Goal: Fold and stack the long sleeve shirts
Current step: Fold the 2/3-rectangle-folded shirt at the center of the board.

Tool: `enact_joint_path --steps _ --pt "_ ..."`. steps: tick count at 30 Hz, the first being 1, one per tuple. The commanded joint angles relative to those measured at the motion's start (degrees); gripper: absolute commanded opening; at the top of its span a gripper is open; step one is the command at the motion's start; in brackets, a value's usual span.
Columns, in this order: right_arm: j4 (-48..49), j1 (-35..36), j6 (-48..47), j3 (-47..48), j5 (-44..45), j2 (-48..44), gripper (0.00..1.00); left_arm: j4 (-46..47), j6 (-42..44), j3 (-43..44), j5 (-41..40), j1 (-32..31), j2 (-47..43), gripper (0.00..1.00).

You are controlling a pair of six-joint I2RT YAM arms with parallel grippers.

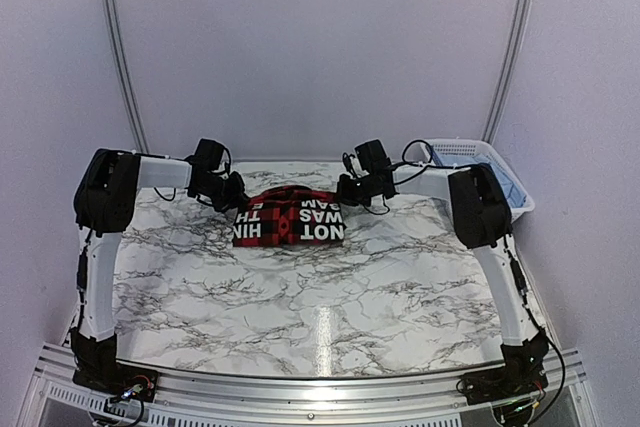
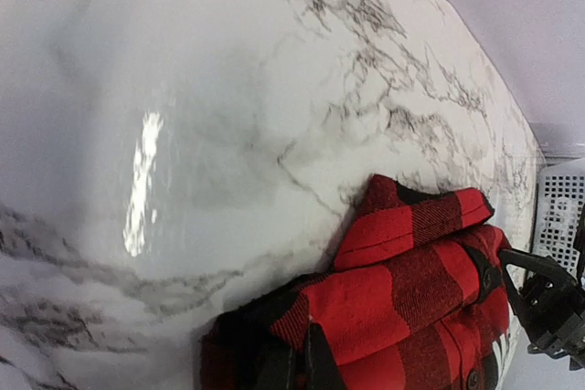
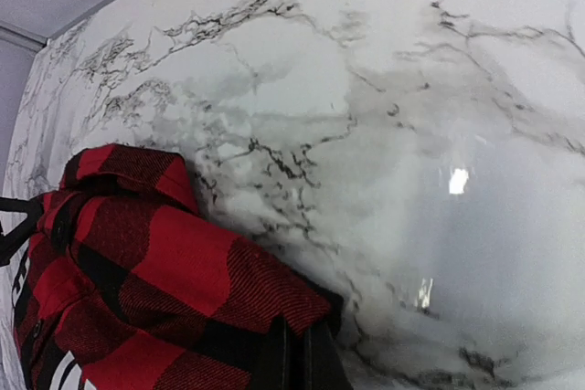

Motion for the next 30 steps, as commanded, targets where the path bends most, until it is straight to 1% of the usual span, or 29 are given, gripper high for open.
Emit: enact_joint_path --steps 1,4,6,8,10,12,14,18,22,24,26,27,28,29,30 --pt "7.9 1.3 1.2 -21.1 0.4 -15.5 0.0 5.3 -2.3 -12.7 1.0 -2.1 -7.8 0.0" --pt "12.8 1.8 2.9 -37.2 2.1 -25.7 0.0 12.3 -4.4 -24.1 1.0 -5.0 -15.3 0.0" --pt "14.2 2.4 3.8 -45.8 3.3 -31.7 0.0 16.0 -6.2 -31.4 0.8 -7.3 -20.0 0.0" --pt "15.8 3.1 4.8 -52.5 3.4 -36.6 0.0 17.9 -7.3 -37.1 -0.7 -9.8 -24.9 0.0" --pt "16.2 4.3 5.4 -56.1 4.0 -39.9 0.0 19.1 -8.1 -41.6 -2.6 -11.0 -29.5 0.0" --pt "15.7 5.3 5.5 -57.3 5.0 -41.8 0.0 19.0 -8.4 -44.3 -4.7 -11.4 -33.2 0.0" --pt "15.0 5.9 5.6 -57.4 6.4 -42.9 0.0 17.9 -8.1 -45.3 -6.2 -11.4 -36.0 0.0" --pt "13.8 5.9 5.6 -55.8 7.8 -43.2 0.0 13.2 -5.7 -43.4 -8.7 -11.4 -38.4 0.0" --pt "12.7 5.9 5.1 -52.7 9.1 -41.8 0.0 10.9 -5.1 -42.6 -11.2 -11.2 -39.7 0.0" --pt "12.3 5.5 4.7 -50.5 9.5 -39.7 0.0 9.7 -4.7 -41.9 -12.0 -10.4 -38.6 0.0" --pt "12.2 5.2 4.2 -48.8 10.1 -37.9 0.0 9.7 -3.2 -39.9 -10.7 -8.9 -36.0 0.0" --pt "12.2 4.9 4.0 -48.0 10.8 -37.1 0.0 9.6 -1.9 -38.1 -9.4 -8.2 -33.0 0.0" --pt "12.2 4.7 3.7 -47.5 11.0 -36.4 0.0 7.6 -0.8 -36.1 -9.1 -7.5 -31.0 0.0" --pt "12.1 4.3 3.7 -46.9 10.7 -35.7 0.0 7.1 0.3 -34.3 -8.5 -7.1 -29.5 0.04" --pt "11.5 4.0 3.5 -46.0 10.4 -35.2 0.07 6.5 1.6 -32.9 -7.3 -6.8 -28.2 0.13"
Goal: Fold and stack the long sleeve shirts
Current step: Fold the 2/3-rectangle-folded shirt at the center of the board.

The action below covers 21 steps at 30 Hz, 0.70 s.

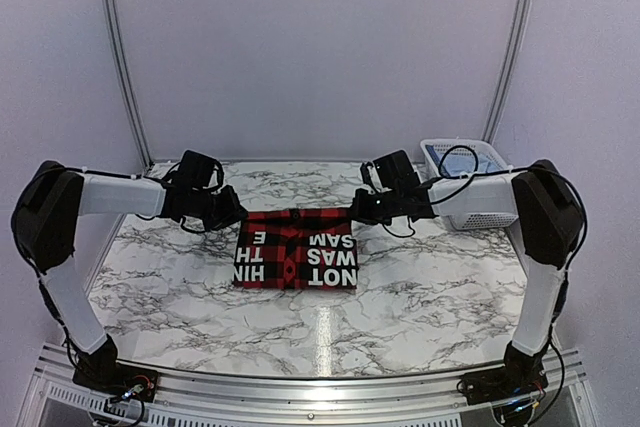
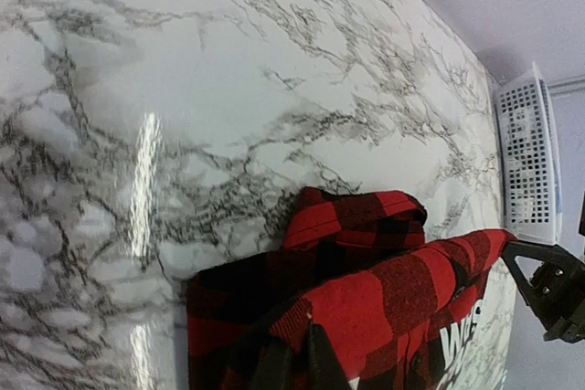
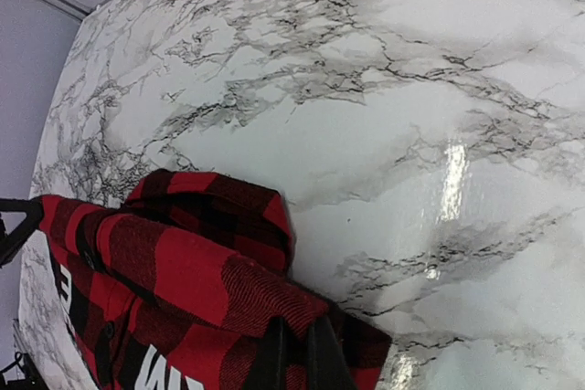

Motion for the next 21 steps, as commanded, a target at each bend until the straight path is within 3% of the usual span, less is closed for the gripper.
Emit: enact_joint_path --steps 1,4,7,9,18,21 --pt "-3.0 -2.2 -1.7 3.9 3.7 3.1 0.21 -5.7 6.4 6.9 0.4 3.0 6.4 0.31" --pt "-4.7 -1.4 -3.6 4.8 5.7 1.5 0.43 -7.6 8.7 8.9 -0.3 3.1 5.2 0.77" --pt "-7.7 -0.2 -5.1 6.0 7.3 -0.3 0.53 -8.8 9.2 8.2 -1.9 3.4 1.8 0.82" --pt "-8.9 1.1 -5.4 5.9 8.1 -1.8 0.53 -9.2 8.9 6.8 -1.9 3.1 -0.1 0.8" --pt "-9.2 12.2 -2.4 2.4 6.8 -4.6 0.41 -10.1 7.3 0.3 -0.5 -3.5 -3.8 0.4" --pt "-7.4 14.6 0.2 -2.8 6.9 -6.3 0.37 -10.2 6.9 -0.7 0.2 -5.3 -3.2 0.36"
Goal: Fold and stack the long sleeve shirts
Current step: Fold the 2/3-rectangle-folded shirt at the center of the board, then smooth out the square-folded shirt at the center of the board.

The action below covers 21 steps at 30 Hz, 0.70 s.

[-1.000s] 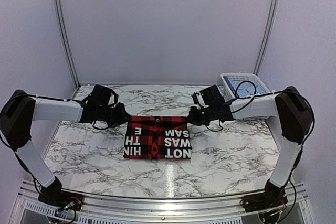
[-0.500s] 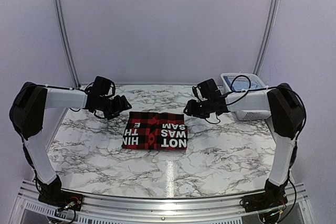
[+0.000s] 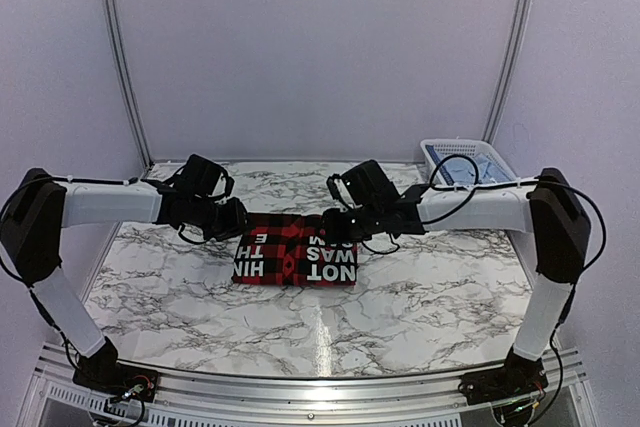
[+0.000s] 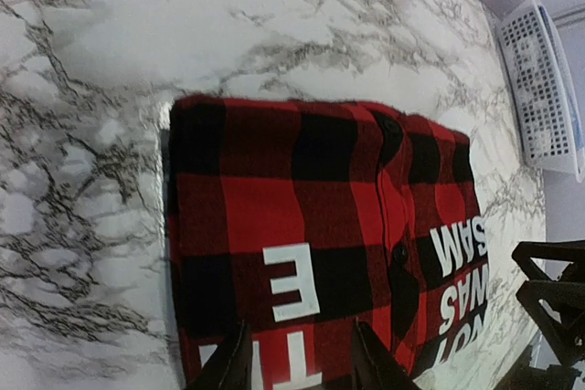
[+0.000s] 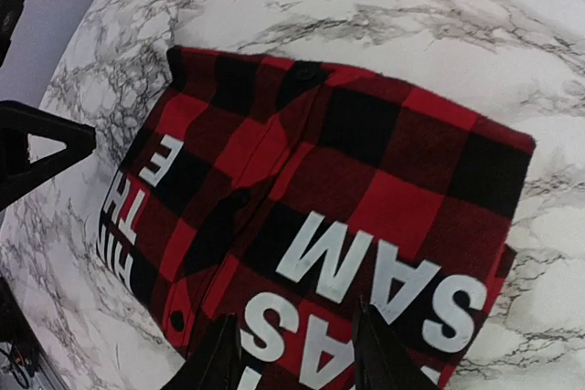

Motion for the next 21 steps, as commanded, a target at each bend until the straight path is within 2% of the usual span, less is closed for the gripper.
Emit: enact_joint_path --steps 1,6,9,14,21 --pt "1.0 3.4 4.5 -7.6 0.6 -3.5 0.36 -2.4 -0.3 -1.7 1.5 -2.4 0.5 0.36" --pt "9.4 4.1 11.7 -23.7 0.3 -8.8 0.33 -2.5 -0.9 -2.0 2.7 -5.0 3.1 0.34" --pt "10.9 5.6 13.9 -27.1 0.5 -9.0 0.33 -2.6 -1.7 -1.9 4.3 -5.7 4.0 0.34" --pt "11.8 6.3 14.3 -27.1 0.3 -7.9 0.3 -5.1 -0.1 -0.5 3.7 -6.0 4.0 0.34" --pt "-1.1 6.3 9.4 -18.9 6.3 -13.4 0.29 -5.3 0.3 -0.2 1.3 -6.6 3.0 0.34"
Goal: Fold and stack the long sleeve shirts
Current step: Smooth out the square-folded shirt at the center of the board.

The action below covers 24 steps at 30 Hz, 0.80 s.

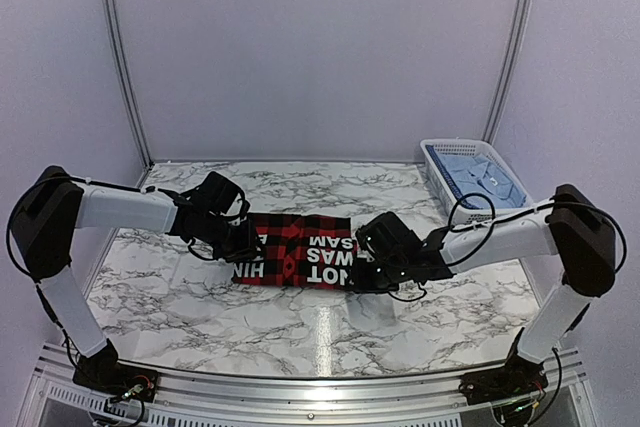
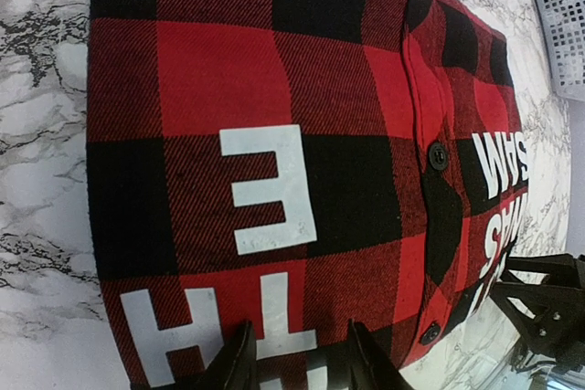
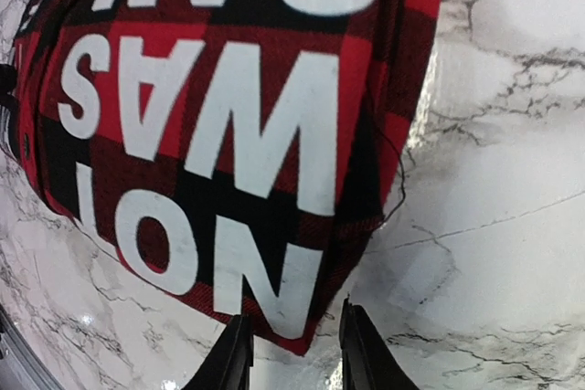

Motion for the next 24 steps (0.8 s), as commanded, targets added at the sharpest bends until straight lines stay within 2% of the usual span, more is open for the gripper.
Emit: enact_joint_path --steps 1,7,16,19,24 --pt "-7.5 0.4 -3.3 7.8 4.9 -4.8 0.29 -2.1 0.8 1.2 -1.7 -0.6 -0.8 0.34" --pt "-8.8 0.4 -7.2 15.4 6.2 -3.2 0.3 -3.6 1.8 0.5 -3.3 -0.5 -2.0 0.35" --pt "-10.0 0.5 -13.3 36.3 2.9 15.3 0.28 -3.8 1.4 1.2 -3.9 -0.4 -0.1 0.35" --pt "-8.6 0.5 -11.3 34.2 2.7 16.3 0.28 -3.8 1.4 1.2 -4.0 0.0 -0.1 0.35" --pt "-4.6 0.5 -7.4 22.4 4.1 14.1 0.28 -3.7 1.3 1.0 -3.1 1.3 0.2 0.35"
